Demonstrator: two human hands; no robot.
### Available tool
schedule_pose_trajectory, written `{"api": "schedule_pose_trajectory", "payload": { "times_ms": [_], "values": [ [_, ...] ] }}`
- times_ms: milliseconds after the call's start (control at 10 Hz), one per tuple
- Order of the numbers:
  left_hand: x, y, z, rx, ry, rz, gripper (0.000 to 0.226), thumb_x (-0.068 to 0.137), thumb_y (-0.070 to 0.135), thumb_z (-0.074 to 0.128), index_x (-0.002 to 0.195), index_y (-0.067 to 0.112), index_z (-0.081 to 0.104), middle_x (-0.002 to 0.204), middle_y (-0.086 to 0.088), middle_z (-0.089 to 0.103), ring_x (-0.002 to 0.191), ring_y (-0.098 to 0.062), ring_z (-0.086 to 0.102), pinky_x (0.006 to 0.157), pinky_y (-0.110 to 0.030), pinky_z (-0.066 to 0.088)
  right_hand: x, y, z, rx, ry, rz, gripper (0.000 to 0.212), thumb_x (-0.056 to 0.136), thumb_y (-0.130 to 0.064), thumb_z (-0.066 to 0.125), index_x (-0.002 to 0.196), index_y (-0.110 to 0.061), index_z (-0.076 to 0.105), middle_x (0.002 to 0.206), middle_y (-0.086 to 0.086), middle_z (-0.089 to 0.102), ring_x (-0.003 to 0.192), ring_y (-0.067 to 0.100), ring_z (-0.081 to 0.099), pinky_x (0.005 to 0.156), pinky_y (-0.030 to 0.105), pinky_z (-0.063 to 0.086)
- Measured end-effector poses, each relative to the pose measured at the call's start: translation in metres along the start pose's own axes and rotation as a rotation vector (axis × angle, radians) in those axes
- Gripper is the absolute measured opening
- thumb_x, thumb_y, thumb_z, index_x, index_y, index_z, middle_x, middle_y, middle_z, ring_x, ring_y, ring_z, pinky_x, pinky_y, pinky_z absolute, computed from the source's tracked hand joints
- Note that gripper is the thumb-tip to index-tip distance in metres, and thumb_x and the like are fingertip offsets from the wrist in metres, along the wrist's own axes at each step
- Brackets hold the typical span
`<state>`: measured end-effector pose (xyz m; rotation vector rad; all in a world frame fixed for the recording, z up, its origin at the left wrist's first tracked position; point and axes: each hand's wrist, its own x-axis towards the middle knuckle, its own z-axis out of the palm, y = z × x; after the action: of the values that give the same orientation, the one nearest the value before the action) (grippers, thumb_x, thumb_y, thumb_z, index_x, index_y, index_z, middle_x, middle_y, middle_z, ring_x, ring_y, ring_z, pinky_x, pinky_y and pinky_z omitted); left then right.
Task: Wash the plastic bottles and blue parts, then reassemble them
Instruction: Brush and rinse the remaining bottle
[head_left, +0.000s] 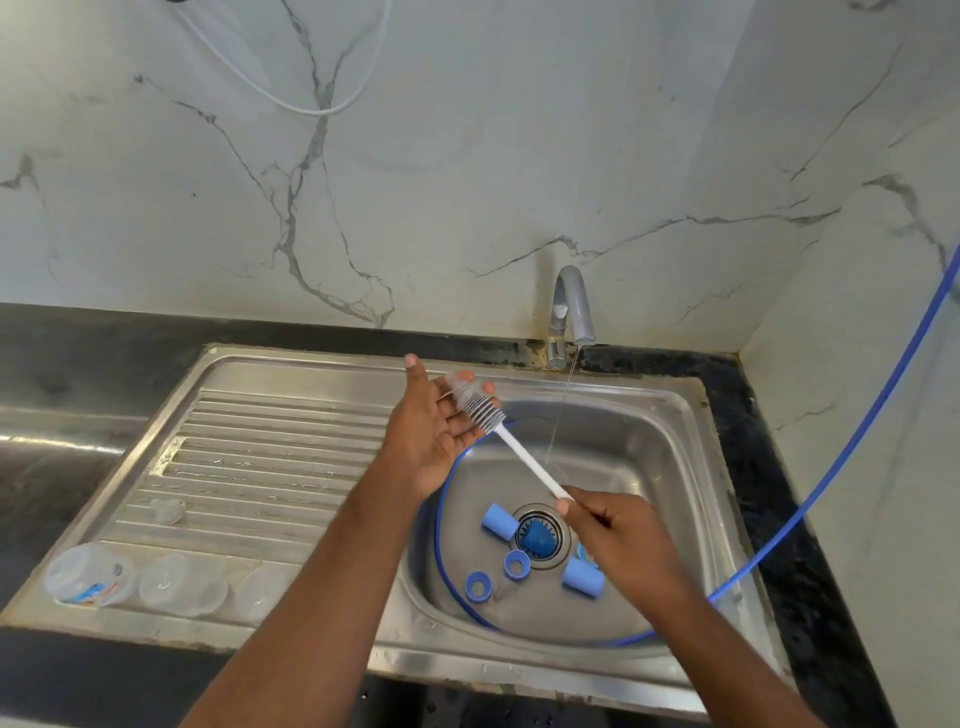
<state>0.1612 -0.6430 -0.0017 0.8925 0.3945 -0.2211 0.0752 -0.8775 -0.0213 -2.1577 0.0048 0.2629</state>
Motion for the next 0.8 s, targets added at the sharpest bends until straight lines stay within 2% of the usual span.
{"api": "schedule_pose_trajectory", "payload": {
  "times_ms": [100,200,300,400,500,600,700,800],
  "values": [
    [0.0,-0.007,0.01,-0.014,0.129,-0.03,0.056,0.094,0.072,0.039,0.091,0.018,0.055,0.086,-0.008,0.071,0.085,-0.027,0.07,0.081,-0.039,0.054,-0.003,0.013,0.005,-0.661,0.179,-0.239,0.025,0.089,-0.043,0.07,0.114,-0.037,0.07,0.057,-0.005,0.054,0.045,0.016,0.051,0.042,0.028,0.04],
    [0.002,-0.012,0.021,-0.172,0.179,0.061,0.045,0.099,0.056,0.047,0.08,0.015,0.05,0.063,-0.005,0.058,0.061,-0.022,0.062,0.075,-0.041,0.058,-0.006,0.008,0.011,-0.573,0.148,-0.275,0.025,0.096,-0.049,0.059,0.112,-0.032,0.067,0.059,-0.005,0.054,0.05,0.018,0.054,0.049,0.032,0.045],
    [0.008,-0.011,0.019,-0.219,0.033,0.11,0.05,0.1,0.056,0.042,0.071,0.016,0.05,0.058,-0.005,0.052,0.056,-0.021,0.06,0.084,-0.044,0.058,-0.004,-0.007,0.006,0.396,-0.24,0.169,0.038,0.101,-0.047,0.052,0.11,-0.017,0.074,0.055,-0.004,0.038,0.043,0.012,0.034,0.048,0.028,0.026],
    [0.01,-0.01,0.016,-0.237,-0.133,0.124,0.048,0.092,0.06,0.045,0.069,0.018,0.054,0.062,-0.004,0.057,0.065,-0.021,0.065,0.092,-0.045,0.057,-0.006,-0.018,-0.004,0.749,-0.516,0.39,0.037,0.103,-0.039,0.051,0.118,-0.013,0.073,0.06,0.003,0.03,0.04,0.013,0.024,0.046,0.029,0.016],
    [0.013,-0.013,0.015,-0.132,-0.1,0.136,0.046,0.09,0.063,0.05,0.083,0.018,0.059,0.076,-0.005,0.063,0.08,-0.026,0.068,0.092,-0.047,0.053,-0.004,-0.013,0.003,0.306,-0.233,0.148,0.03,0.099,-0.042,0.058,0.116,-0.023,0.074,0.056,-0.003,0.041,0.045,0.013,0.035,0.047,0.027,0.027],
    [0.013,-0.016,0.012,-0.01,0.085,0.117,0.053,0.084,0.07,0.058,0.088,0.017,0.058,0.077,-0.003,0.063,0.076,-0.024,0.065,0.089,-0.047,0.051,-0.002,0.002,0.01,-0.681,0.205,-0.246,0.027,0.1,-0.044,0.05,0.116,-0.032,0.068,0.059,-0.004,0.055,0.048,0.019,0.053,0.045,0.029,0.043],
    [0.009,-0.02,0.015,-0.007,0.185,0.12,0.054,0.076,0.069,0.064,0.081,0.016,0.055,0.069,-0.005,0.062,0.067,-0.024,0.064,0.088,-0.049,0.056,-0.003,0.003,0.014,-0.86,0.218,-0.35,0.03,0.1,-0.043,0.045,0.114,-0.029,0.067,0.057,-0.002,0.053,0.042,0.023,0.05,0.04,0.03,0.039],
    [0.009,-0.02,0.015,-0.095,0.111,0.118,0.049,0.088,0.058,0.06,0.073,0.012,0.052,0.058,-0.006,0.053,0.055,-0.022,0.059,0.084,-0.048,0.059,-0.001,-0.009,0.017,-0.125,-0.098,-0.047,0.028,0.103,-0.044,0.05,0.109,-0.022,0.067,0.058,-0.003,0.047,0.048,0.019,0.044,0.046,0.034,0.042]
  ]
}}
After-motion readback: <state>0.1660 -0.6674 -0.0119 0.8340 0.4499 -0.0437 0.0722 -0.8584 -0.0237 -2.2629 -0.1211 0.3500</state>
